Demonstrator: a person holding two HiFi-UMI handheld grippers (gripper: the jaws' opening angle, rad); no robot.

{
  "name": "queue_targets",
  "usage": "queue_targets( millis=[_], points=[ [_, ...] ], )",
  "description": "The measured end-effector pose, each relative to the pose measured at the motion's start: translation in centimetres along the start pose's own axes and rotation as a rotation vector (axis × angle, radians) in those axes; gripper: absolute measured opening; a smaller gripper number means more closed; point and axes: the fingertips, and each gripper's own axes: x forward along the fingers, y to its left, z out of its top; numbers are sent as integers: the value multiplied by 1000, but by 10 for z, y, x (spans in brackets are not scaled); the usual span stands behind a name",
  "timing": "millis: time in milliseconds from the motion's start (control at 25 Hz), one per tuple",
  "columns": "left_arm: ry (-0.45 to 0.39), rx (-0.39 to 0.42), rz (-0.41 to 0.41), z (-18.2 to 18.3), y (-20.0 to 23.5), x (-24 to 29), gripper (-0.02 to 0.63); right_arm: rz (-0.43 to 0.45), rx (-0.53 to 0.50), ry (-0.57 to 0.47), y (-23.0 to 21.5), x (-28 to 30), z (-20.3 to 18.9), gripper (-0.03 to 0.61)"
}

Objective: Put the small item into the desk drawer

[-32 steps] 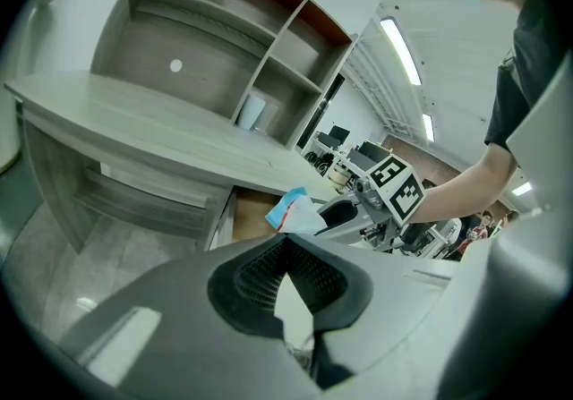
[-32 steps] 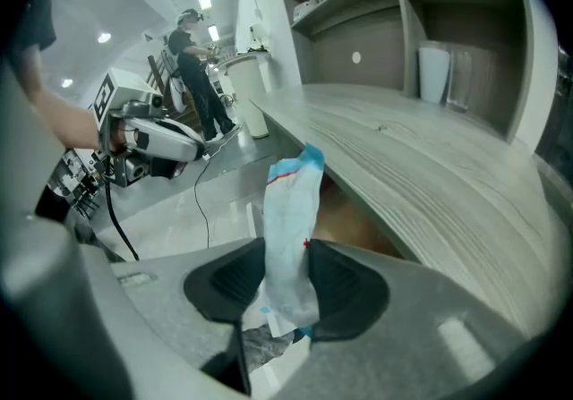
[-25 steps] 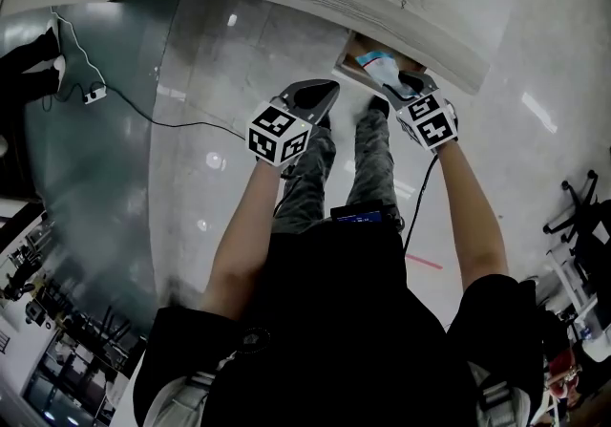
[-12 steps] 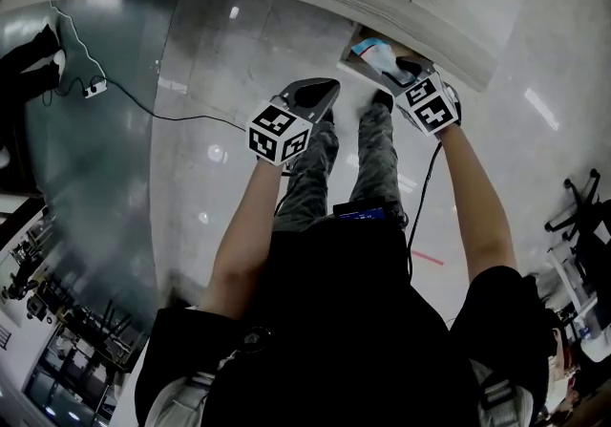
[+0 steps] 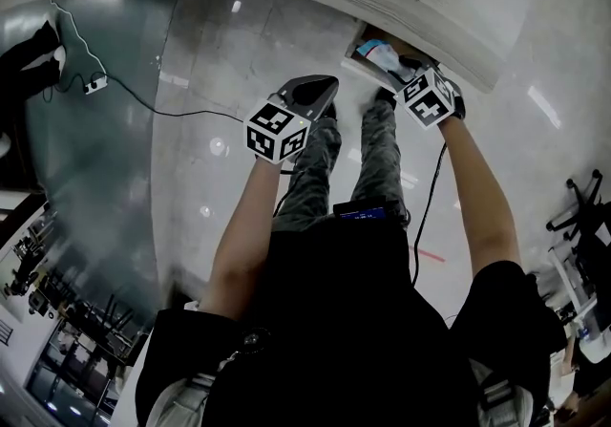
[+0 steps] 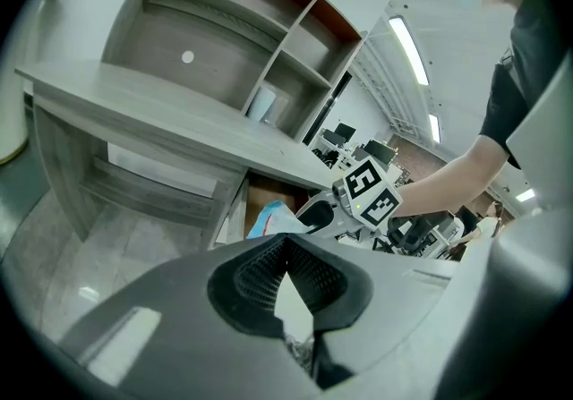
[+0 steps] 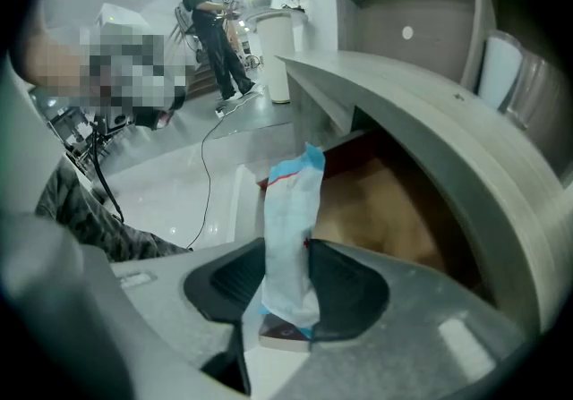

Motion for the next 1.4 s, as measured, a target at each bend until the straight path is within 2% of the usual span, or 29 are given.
queue_targets(
  millis=[280, 960, 1400],
  points=[
    [2, -6, -7, -2, -4, 3, 0, -12, -88, 63, 2, 16, -8, 150],
    [-14, -4, 2, 6, -5, 2, 0, -43, -204, 166, 2, 39, -18, 152],
    [-24, 12, -1, 17, -12, -7, 0, -69, -173, 145, 1, 18, -14, 160]
  ],
)
